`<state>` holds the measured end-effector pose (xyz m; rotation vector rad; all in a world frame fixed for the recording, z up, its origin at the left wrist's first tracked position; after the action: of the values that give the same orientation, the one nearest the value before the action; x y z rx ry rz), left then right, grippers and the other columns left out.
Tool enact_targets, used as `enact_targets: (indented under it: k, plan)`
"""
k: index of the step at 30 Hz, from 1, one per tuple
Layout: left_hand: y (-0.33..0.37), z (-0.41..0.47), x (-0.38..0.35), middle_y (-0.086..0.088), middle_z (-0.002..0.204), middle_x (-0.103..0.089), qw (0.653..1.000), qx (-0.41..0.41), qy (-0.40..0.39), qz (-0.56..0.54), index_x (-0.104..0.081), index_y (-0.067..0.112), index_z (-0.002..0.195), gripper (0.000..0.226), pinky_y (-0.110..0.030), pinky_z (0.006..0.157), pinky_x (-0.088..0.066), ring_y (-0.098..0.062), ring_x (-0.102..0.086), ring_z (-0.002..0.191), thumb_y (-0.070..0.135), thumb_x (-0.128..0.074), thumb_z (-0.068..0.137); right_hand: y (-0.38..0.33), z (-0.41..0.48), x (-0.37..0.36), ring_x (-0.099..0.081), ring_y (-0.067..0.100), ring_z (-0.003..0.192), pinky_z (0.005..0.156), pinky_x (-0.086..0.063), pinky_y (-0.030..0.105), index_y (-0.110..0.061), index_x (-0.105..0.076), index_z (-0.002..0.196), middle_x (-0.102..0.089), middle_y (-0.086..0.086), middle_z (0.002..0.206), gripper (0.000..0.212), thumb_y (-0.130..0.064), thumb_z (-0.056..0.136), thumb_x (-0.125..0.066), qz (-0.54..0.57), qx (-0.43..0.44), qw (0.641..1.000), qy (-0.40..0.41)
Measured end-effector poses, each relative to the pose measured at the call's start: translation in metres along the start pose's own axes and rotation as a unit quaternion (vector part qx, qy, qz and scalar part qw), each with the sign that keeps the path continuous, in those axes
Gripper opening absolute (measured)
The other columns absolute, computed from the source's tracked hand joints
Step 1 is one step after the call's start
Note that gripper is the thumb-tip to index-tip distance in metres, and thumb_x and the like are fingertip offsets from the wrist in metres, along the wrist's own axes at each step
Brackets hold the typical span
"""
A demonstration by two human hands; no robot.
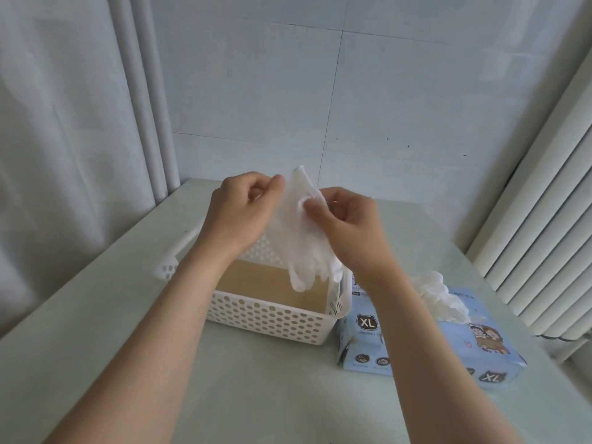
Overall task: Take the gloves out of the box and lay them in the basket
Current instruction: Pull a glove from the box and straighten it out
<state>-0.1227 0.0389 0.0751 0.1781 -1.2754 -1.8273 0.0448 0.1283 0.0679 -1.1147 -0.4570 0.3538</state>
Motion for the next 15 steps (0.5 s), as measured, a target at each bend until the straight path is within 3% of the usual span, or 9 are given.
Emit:
enact_targets:
  k: [2,4,6,9,12,15]
  plan:
    - [0.006,-0.003,-0.001,0.005,0.087,-0.078,0.998,0.004,-0.052,-0.036,-0.079,0.027,0.094,0.041,-0.035,0.087,-0.055,-0.012,-0.074,0.091,0.066,-0.066,0.093,-0.001,0.0,-0.001,-0.069,0.022,0.07,0.065,-0.053,0.036,-0.013,-0.077,0.101,-0.079,0.008,0.082,0.013,-0.023,0.103,-0.07,-0.022,0.03,0.999,-0.023]
    - [0.008,-0.006,-0.003,-0.004,0.091,-0.078,0.995,0.007,-0.076,-0.06,-0.08,0.031,0.099,0.042,-0.034,0.088,-0.054,-0.018,-0.074,0.091,0.07,-0.071,0.087,-0.002,-0.001,-0.002,-0.058,0.016,0.064,0.058,-0.044,0.03,-0.014,-0.077,0.101,-0.074,0.005,0.072,0.015,-0.025,0.105,-0.068,-0.038,0.049,0.997,-0.045]
    - [0.007,-0.005,-0.002,-0.003,0.093,-0.079,0.995,0.012,-0.066,-0.075,-0.081,0.031,0.1,0.037,-0.03,0.086,-0.052,-0.017,-0.073,0.092,0.065,-0.071,0.089,-0.003,-0.002,-0.005,-0.059,0.022,0.069,0.058,-0.045,0.043,-0.014,-0.076,0.104,-0.076,0.015,0.08,0.018,-0.029,0.106,-0.066,-0.021,0.048,0.995,-0.08]
    - [0.004,-0.002,0.002,0.013,0.097,-0.08,0.993,0.027,-0.081,-0.08,-0.082,0.027,0.1,0.034,-0.024,0.09,-0.054,0.0,-0.073,0.097,0.058,-0.069,0.094,-0.005,-0.005,-0.007,-0.07,0.037,0.081,0.072,-0.055,0.066,-0.015,-0.075,0.11,-0.077,0.026,0.096,0.023,-0.034,0.107,-0.063,-0.006,0.038,0.993,-0.113]
    - [-0.001,-0.002,0.003,0.015,0.089,-0.079,0.99,0.043,-0.115,-0.073,-0.083,0.026,0.096,0.036,-0.017,0.075,-0.052,0.003,-0.073,0.086,0.058,-0.067,0.094,-0.006,-0.007,-0.009,-0.071,0.052,0.089,0.078,-0.055,0.069,-0.016,-0.074,0.113,-0.079,0.018,0.099,0.022,-0.03,0.11,-0.057,-0.031,0.032,0.99,-0.133]
    - [-0.008,-0.001,0.003,0.012,0.076,-0.072,0.991,0.047,-0.099,-0.076,-0.079,0.022,0.092,0.043,-0.027,0.072,-0.048,-0.003,-0.065,0.073,0.063,-0.066,0.093,-0.006,-0.009,-0.009,-0.072,0.048,0.09,0.079,-0.058,0.061,-0.013,-0.072,0.116,-0.081,0.013,0.098,0.021,-0.023,0.112,-0.054,-0.034,0.017,0.99,-0.137]
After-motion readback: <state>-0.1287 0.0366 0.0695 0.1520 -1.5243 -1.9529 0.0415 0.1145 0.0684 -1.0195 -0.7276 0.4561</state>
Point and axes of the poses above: each hand's wrist, its own z-axis towards the middle knuckle, its own x-axis out of the back of the hand, y = z × x, the point moved 2 cm from there along z, towards the middle knuckle
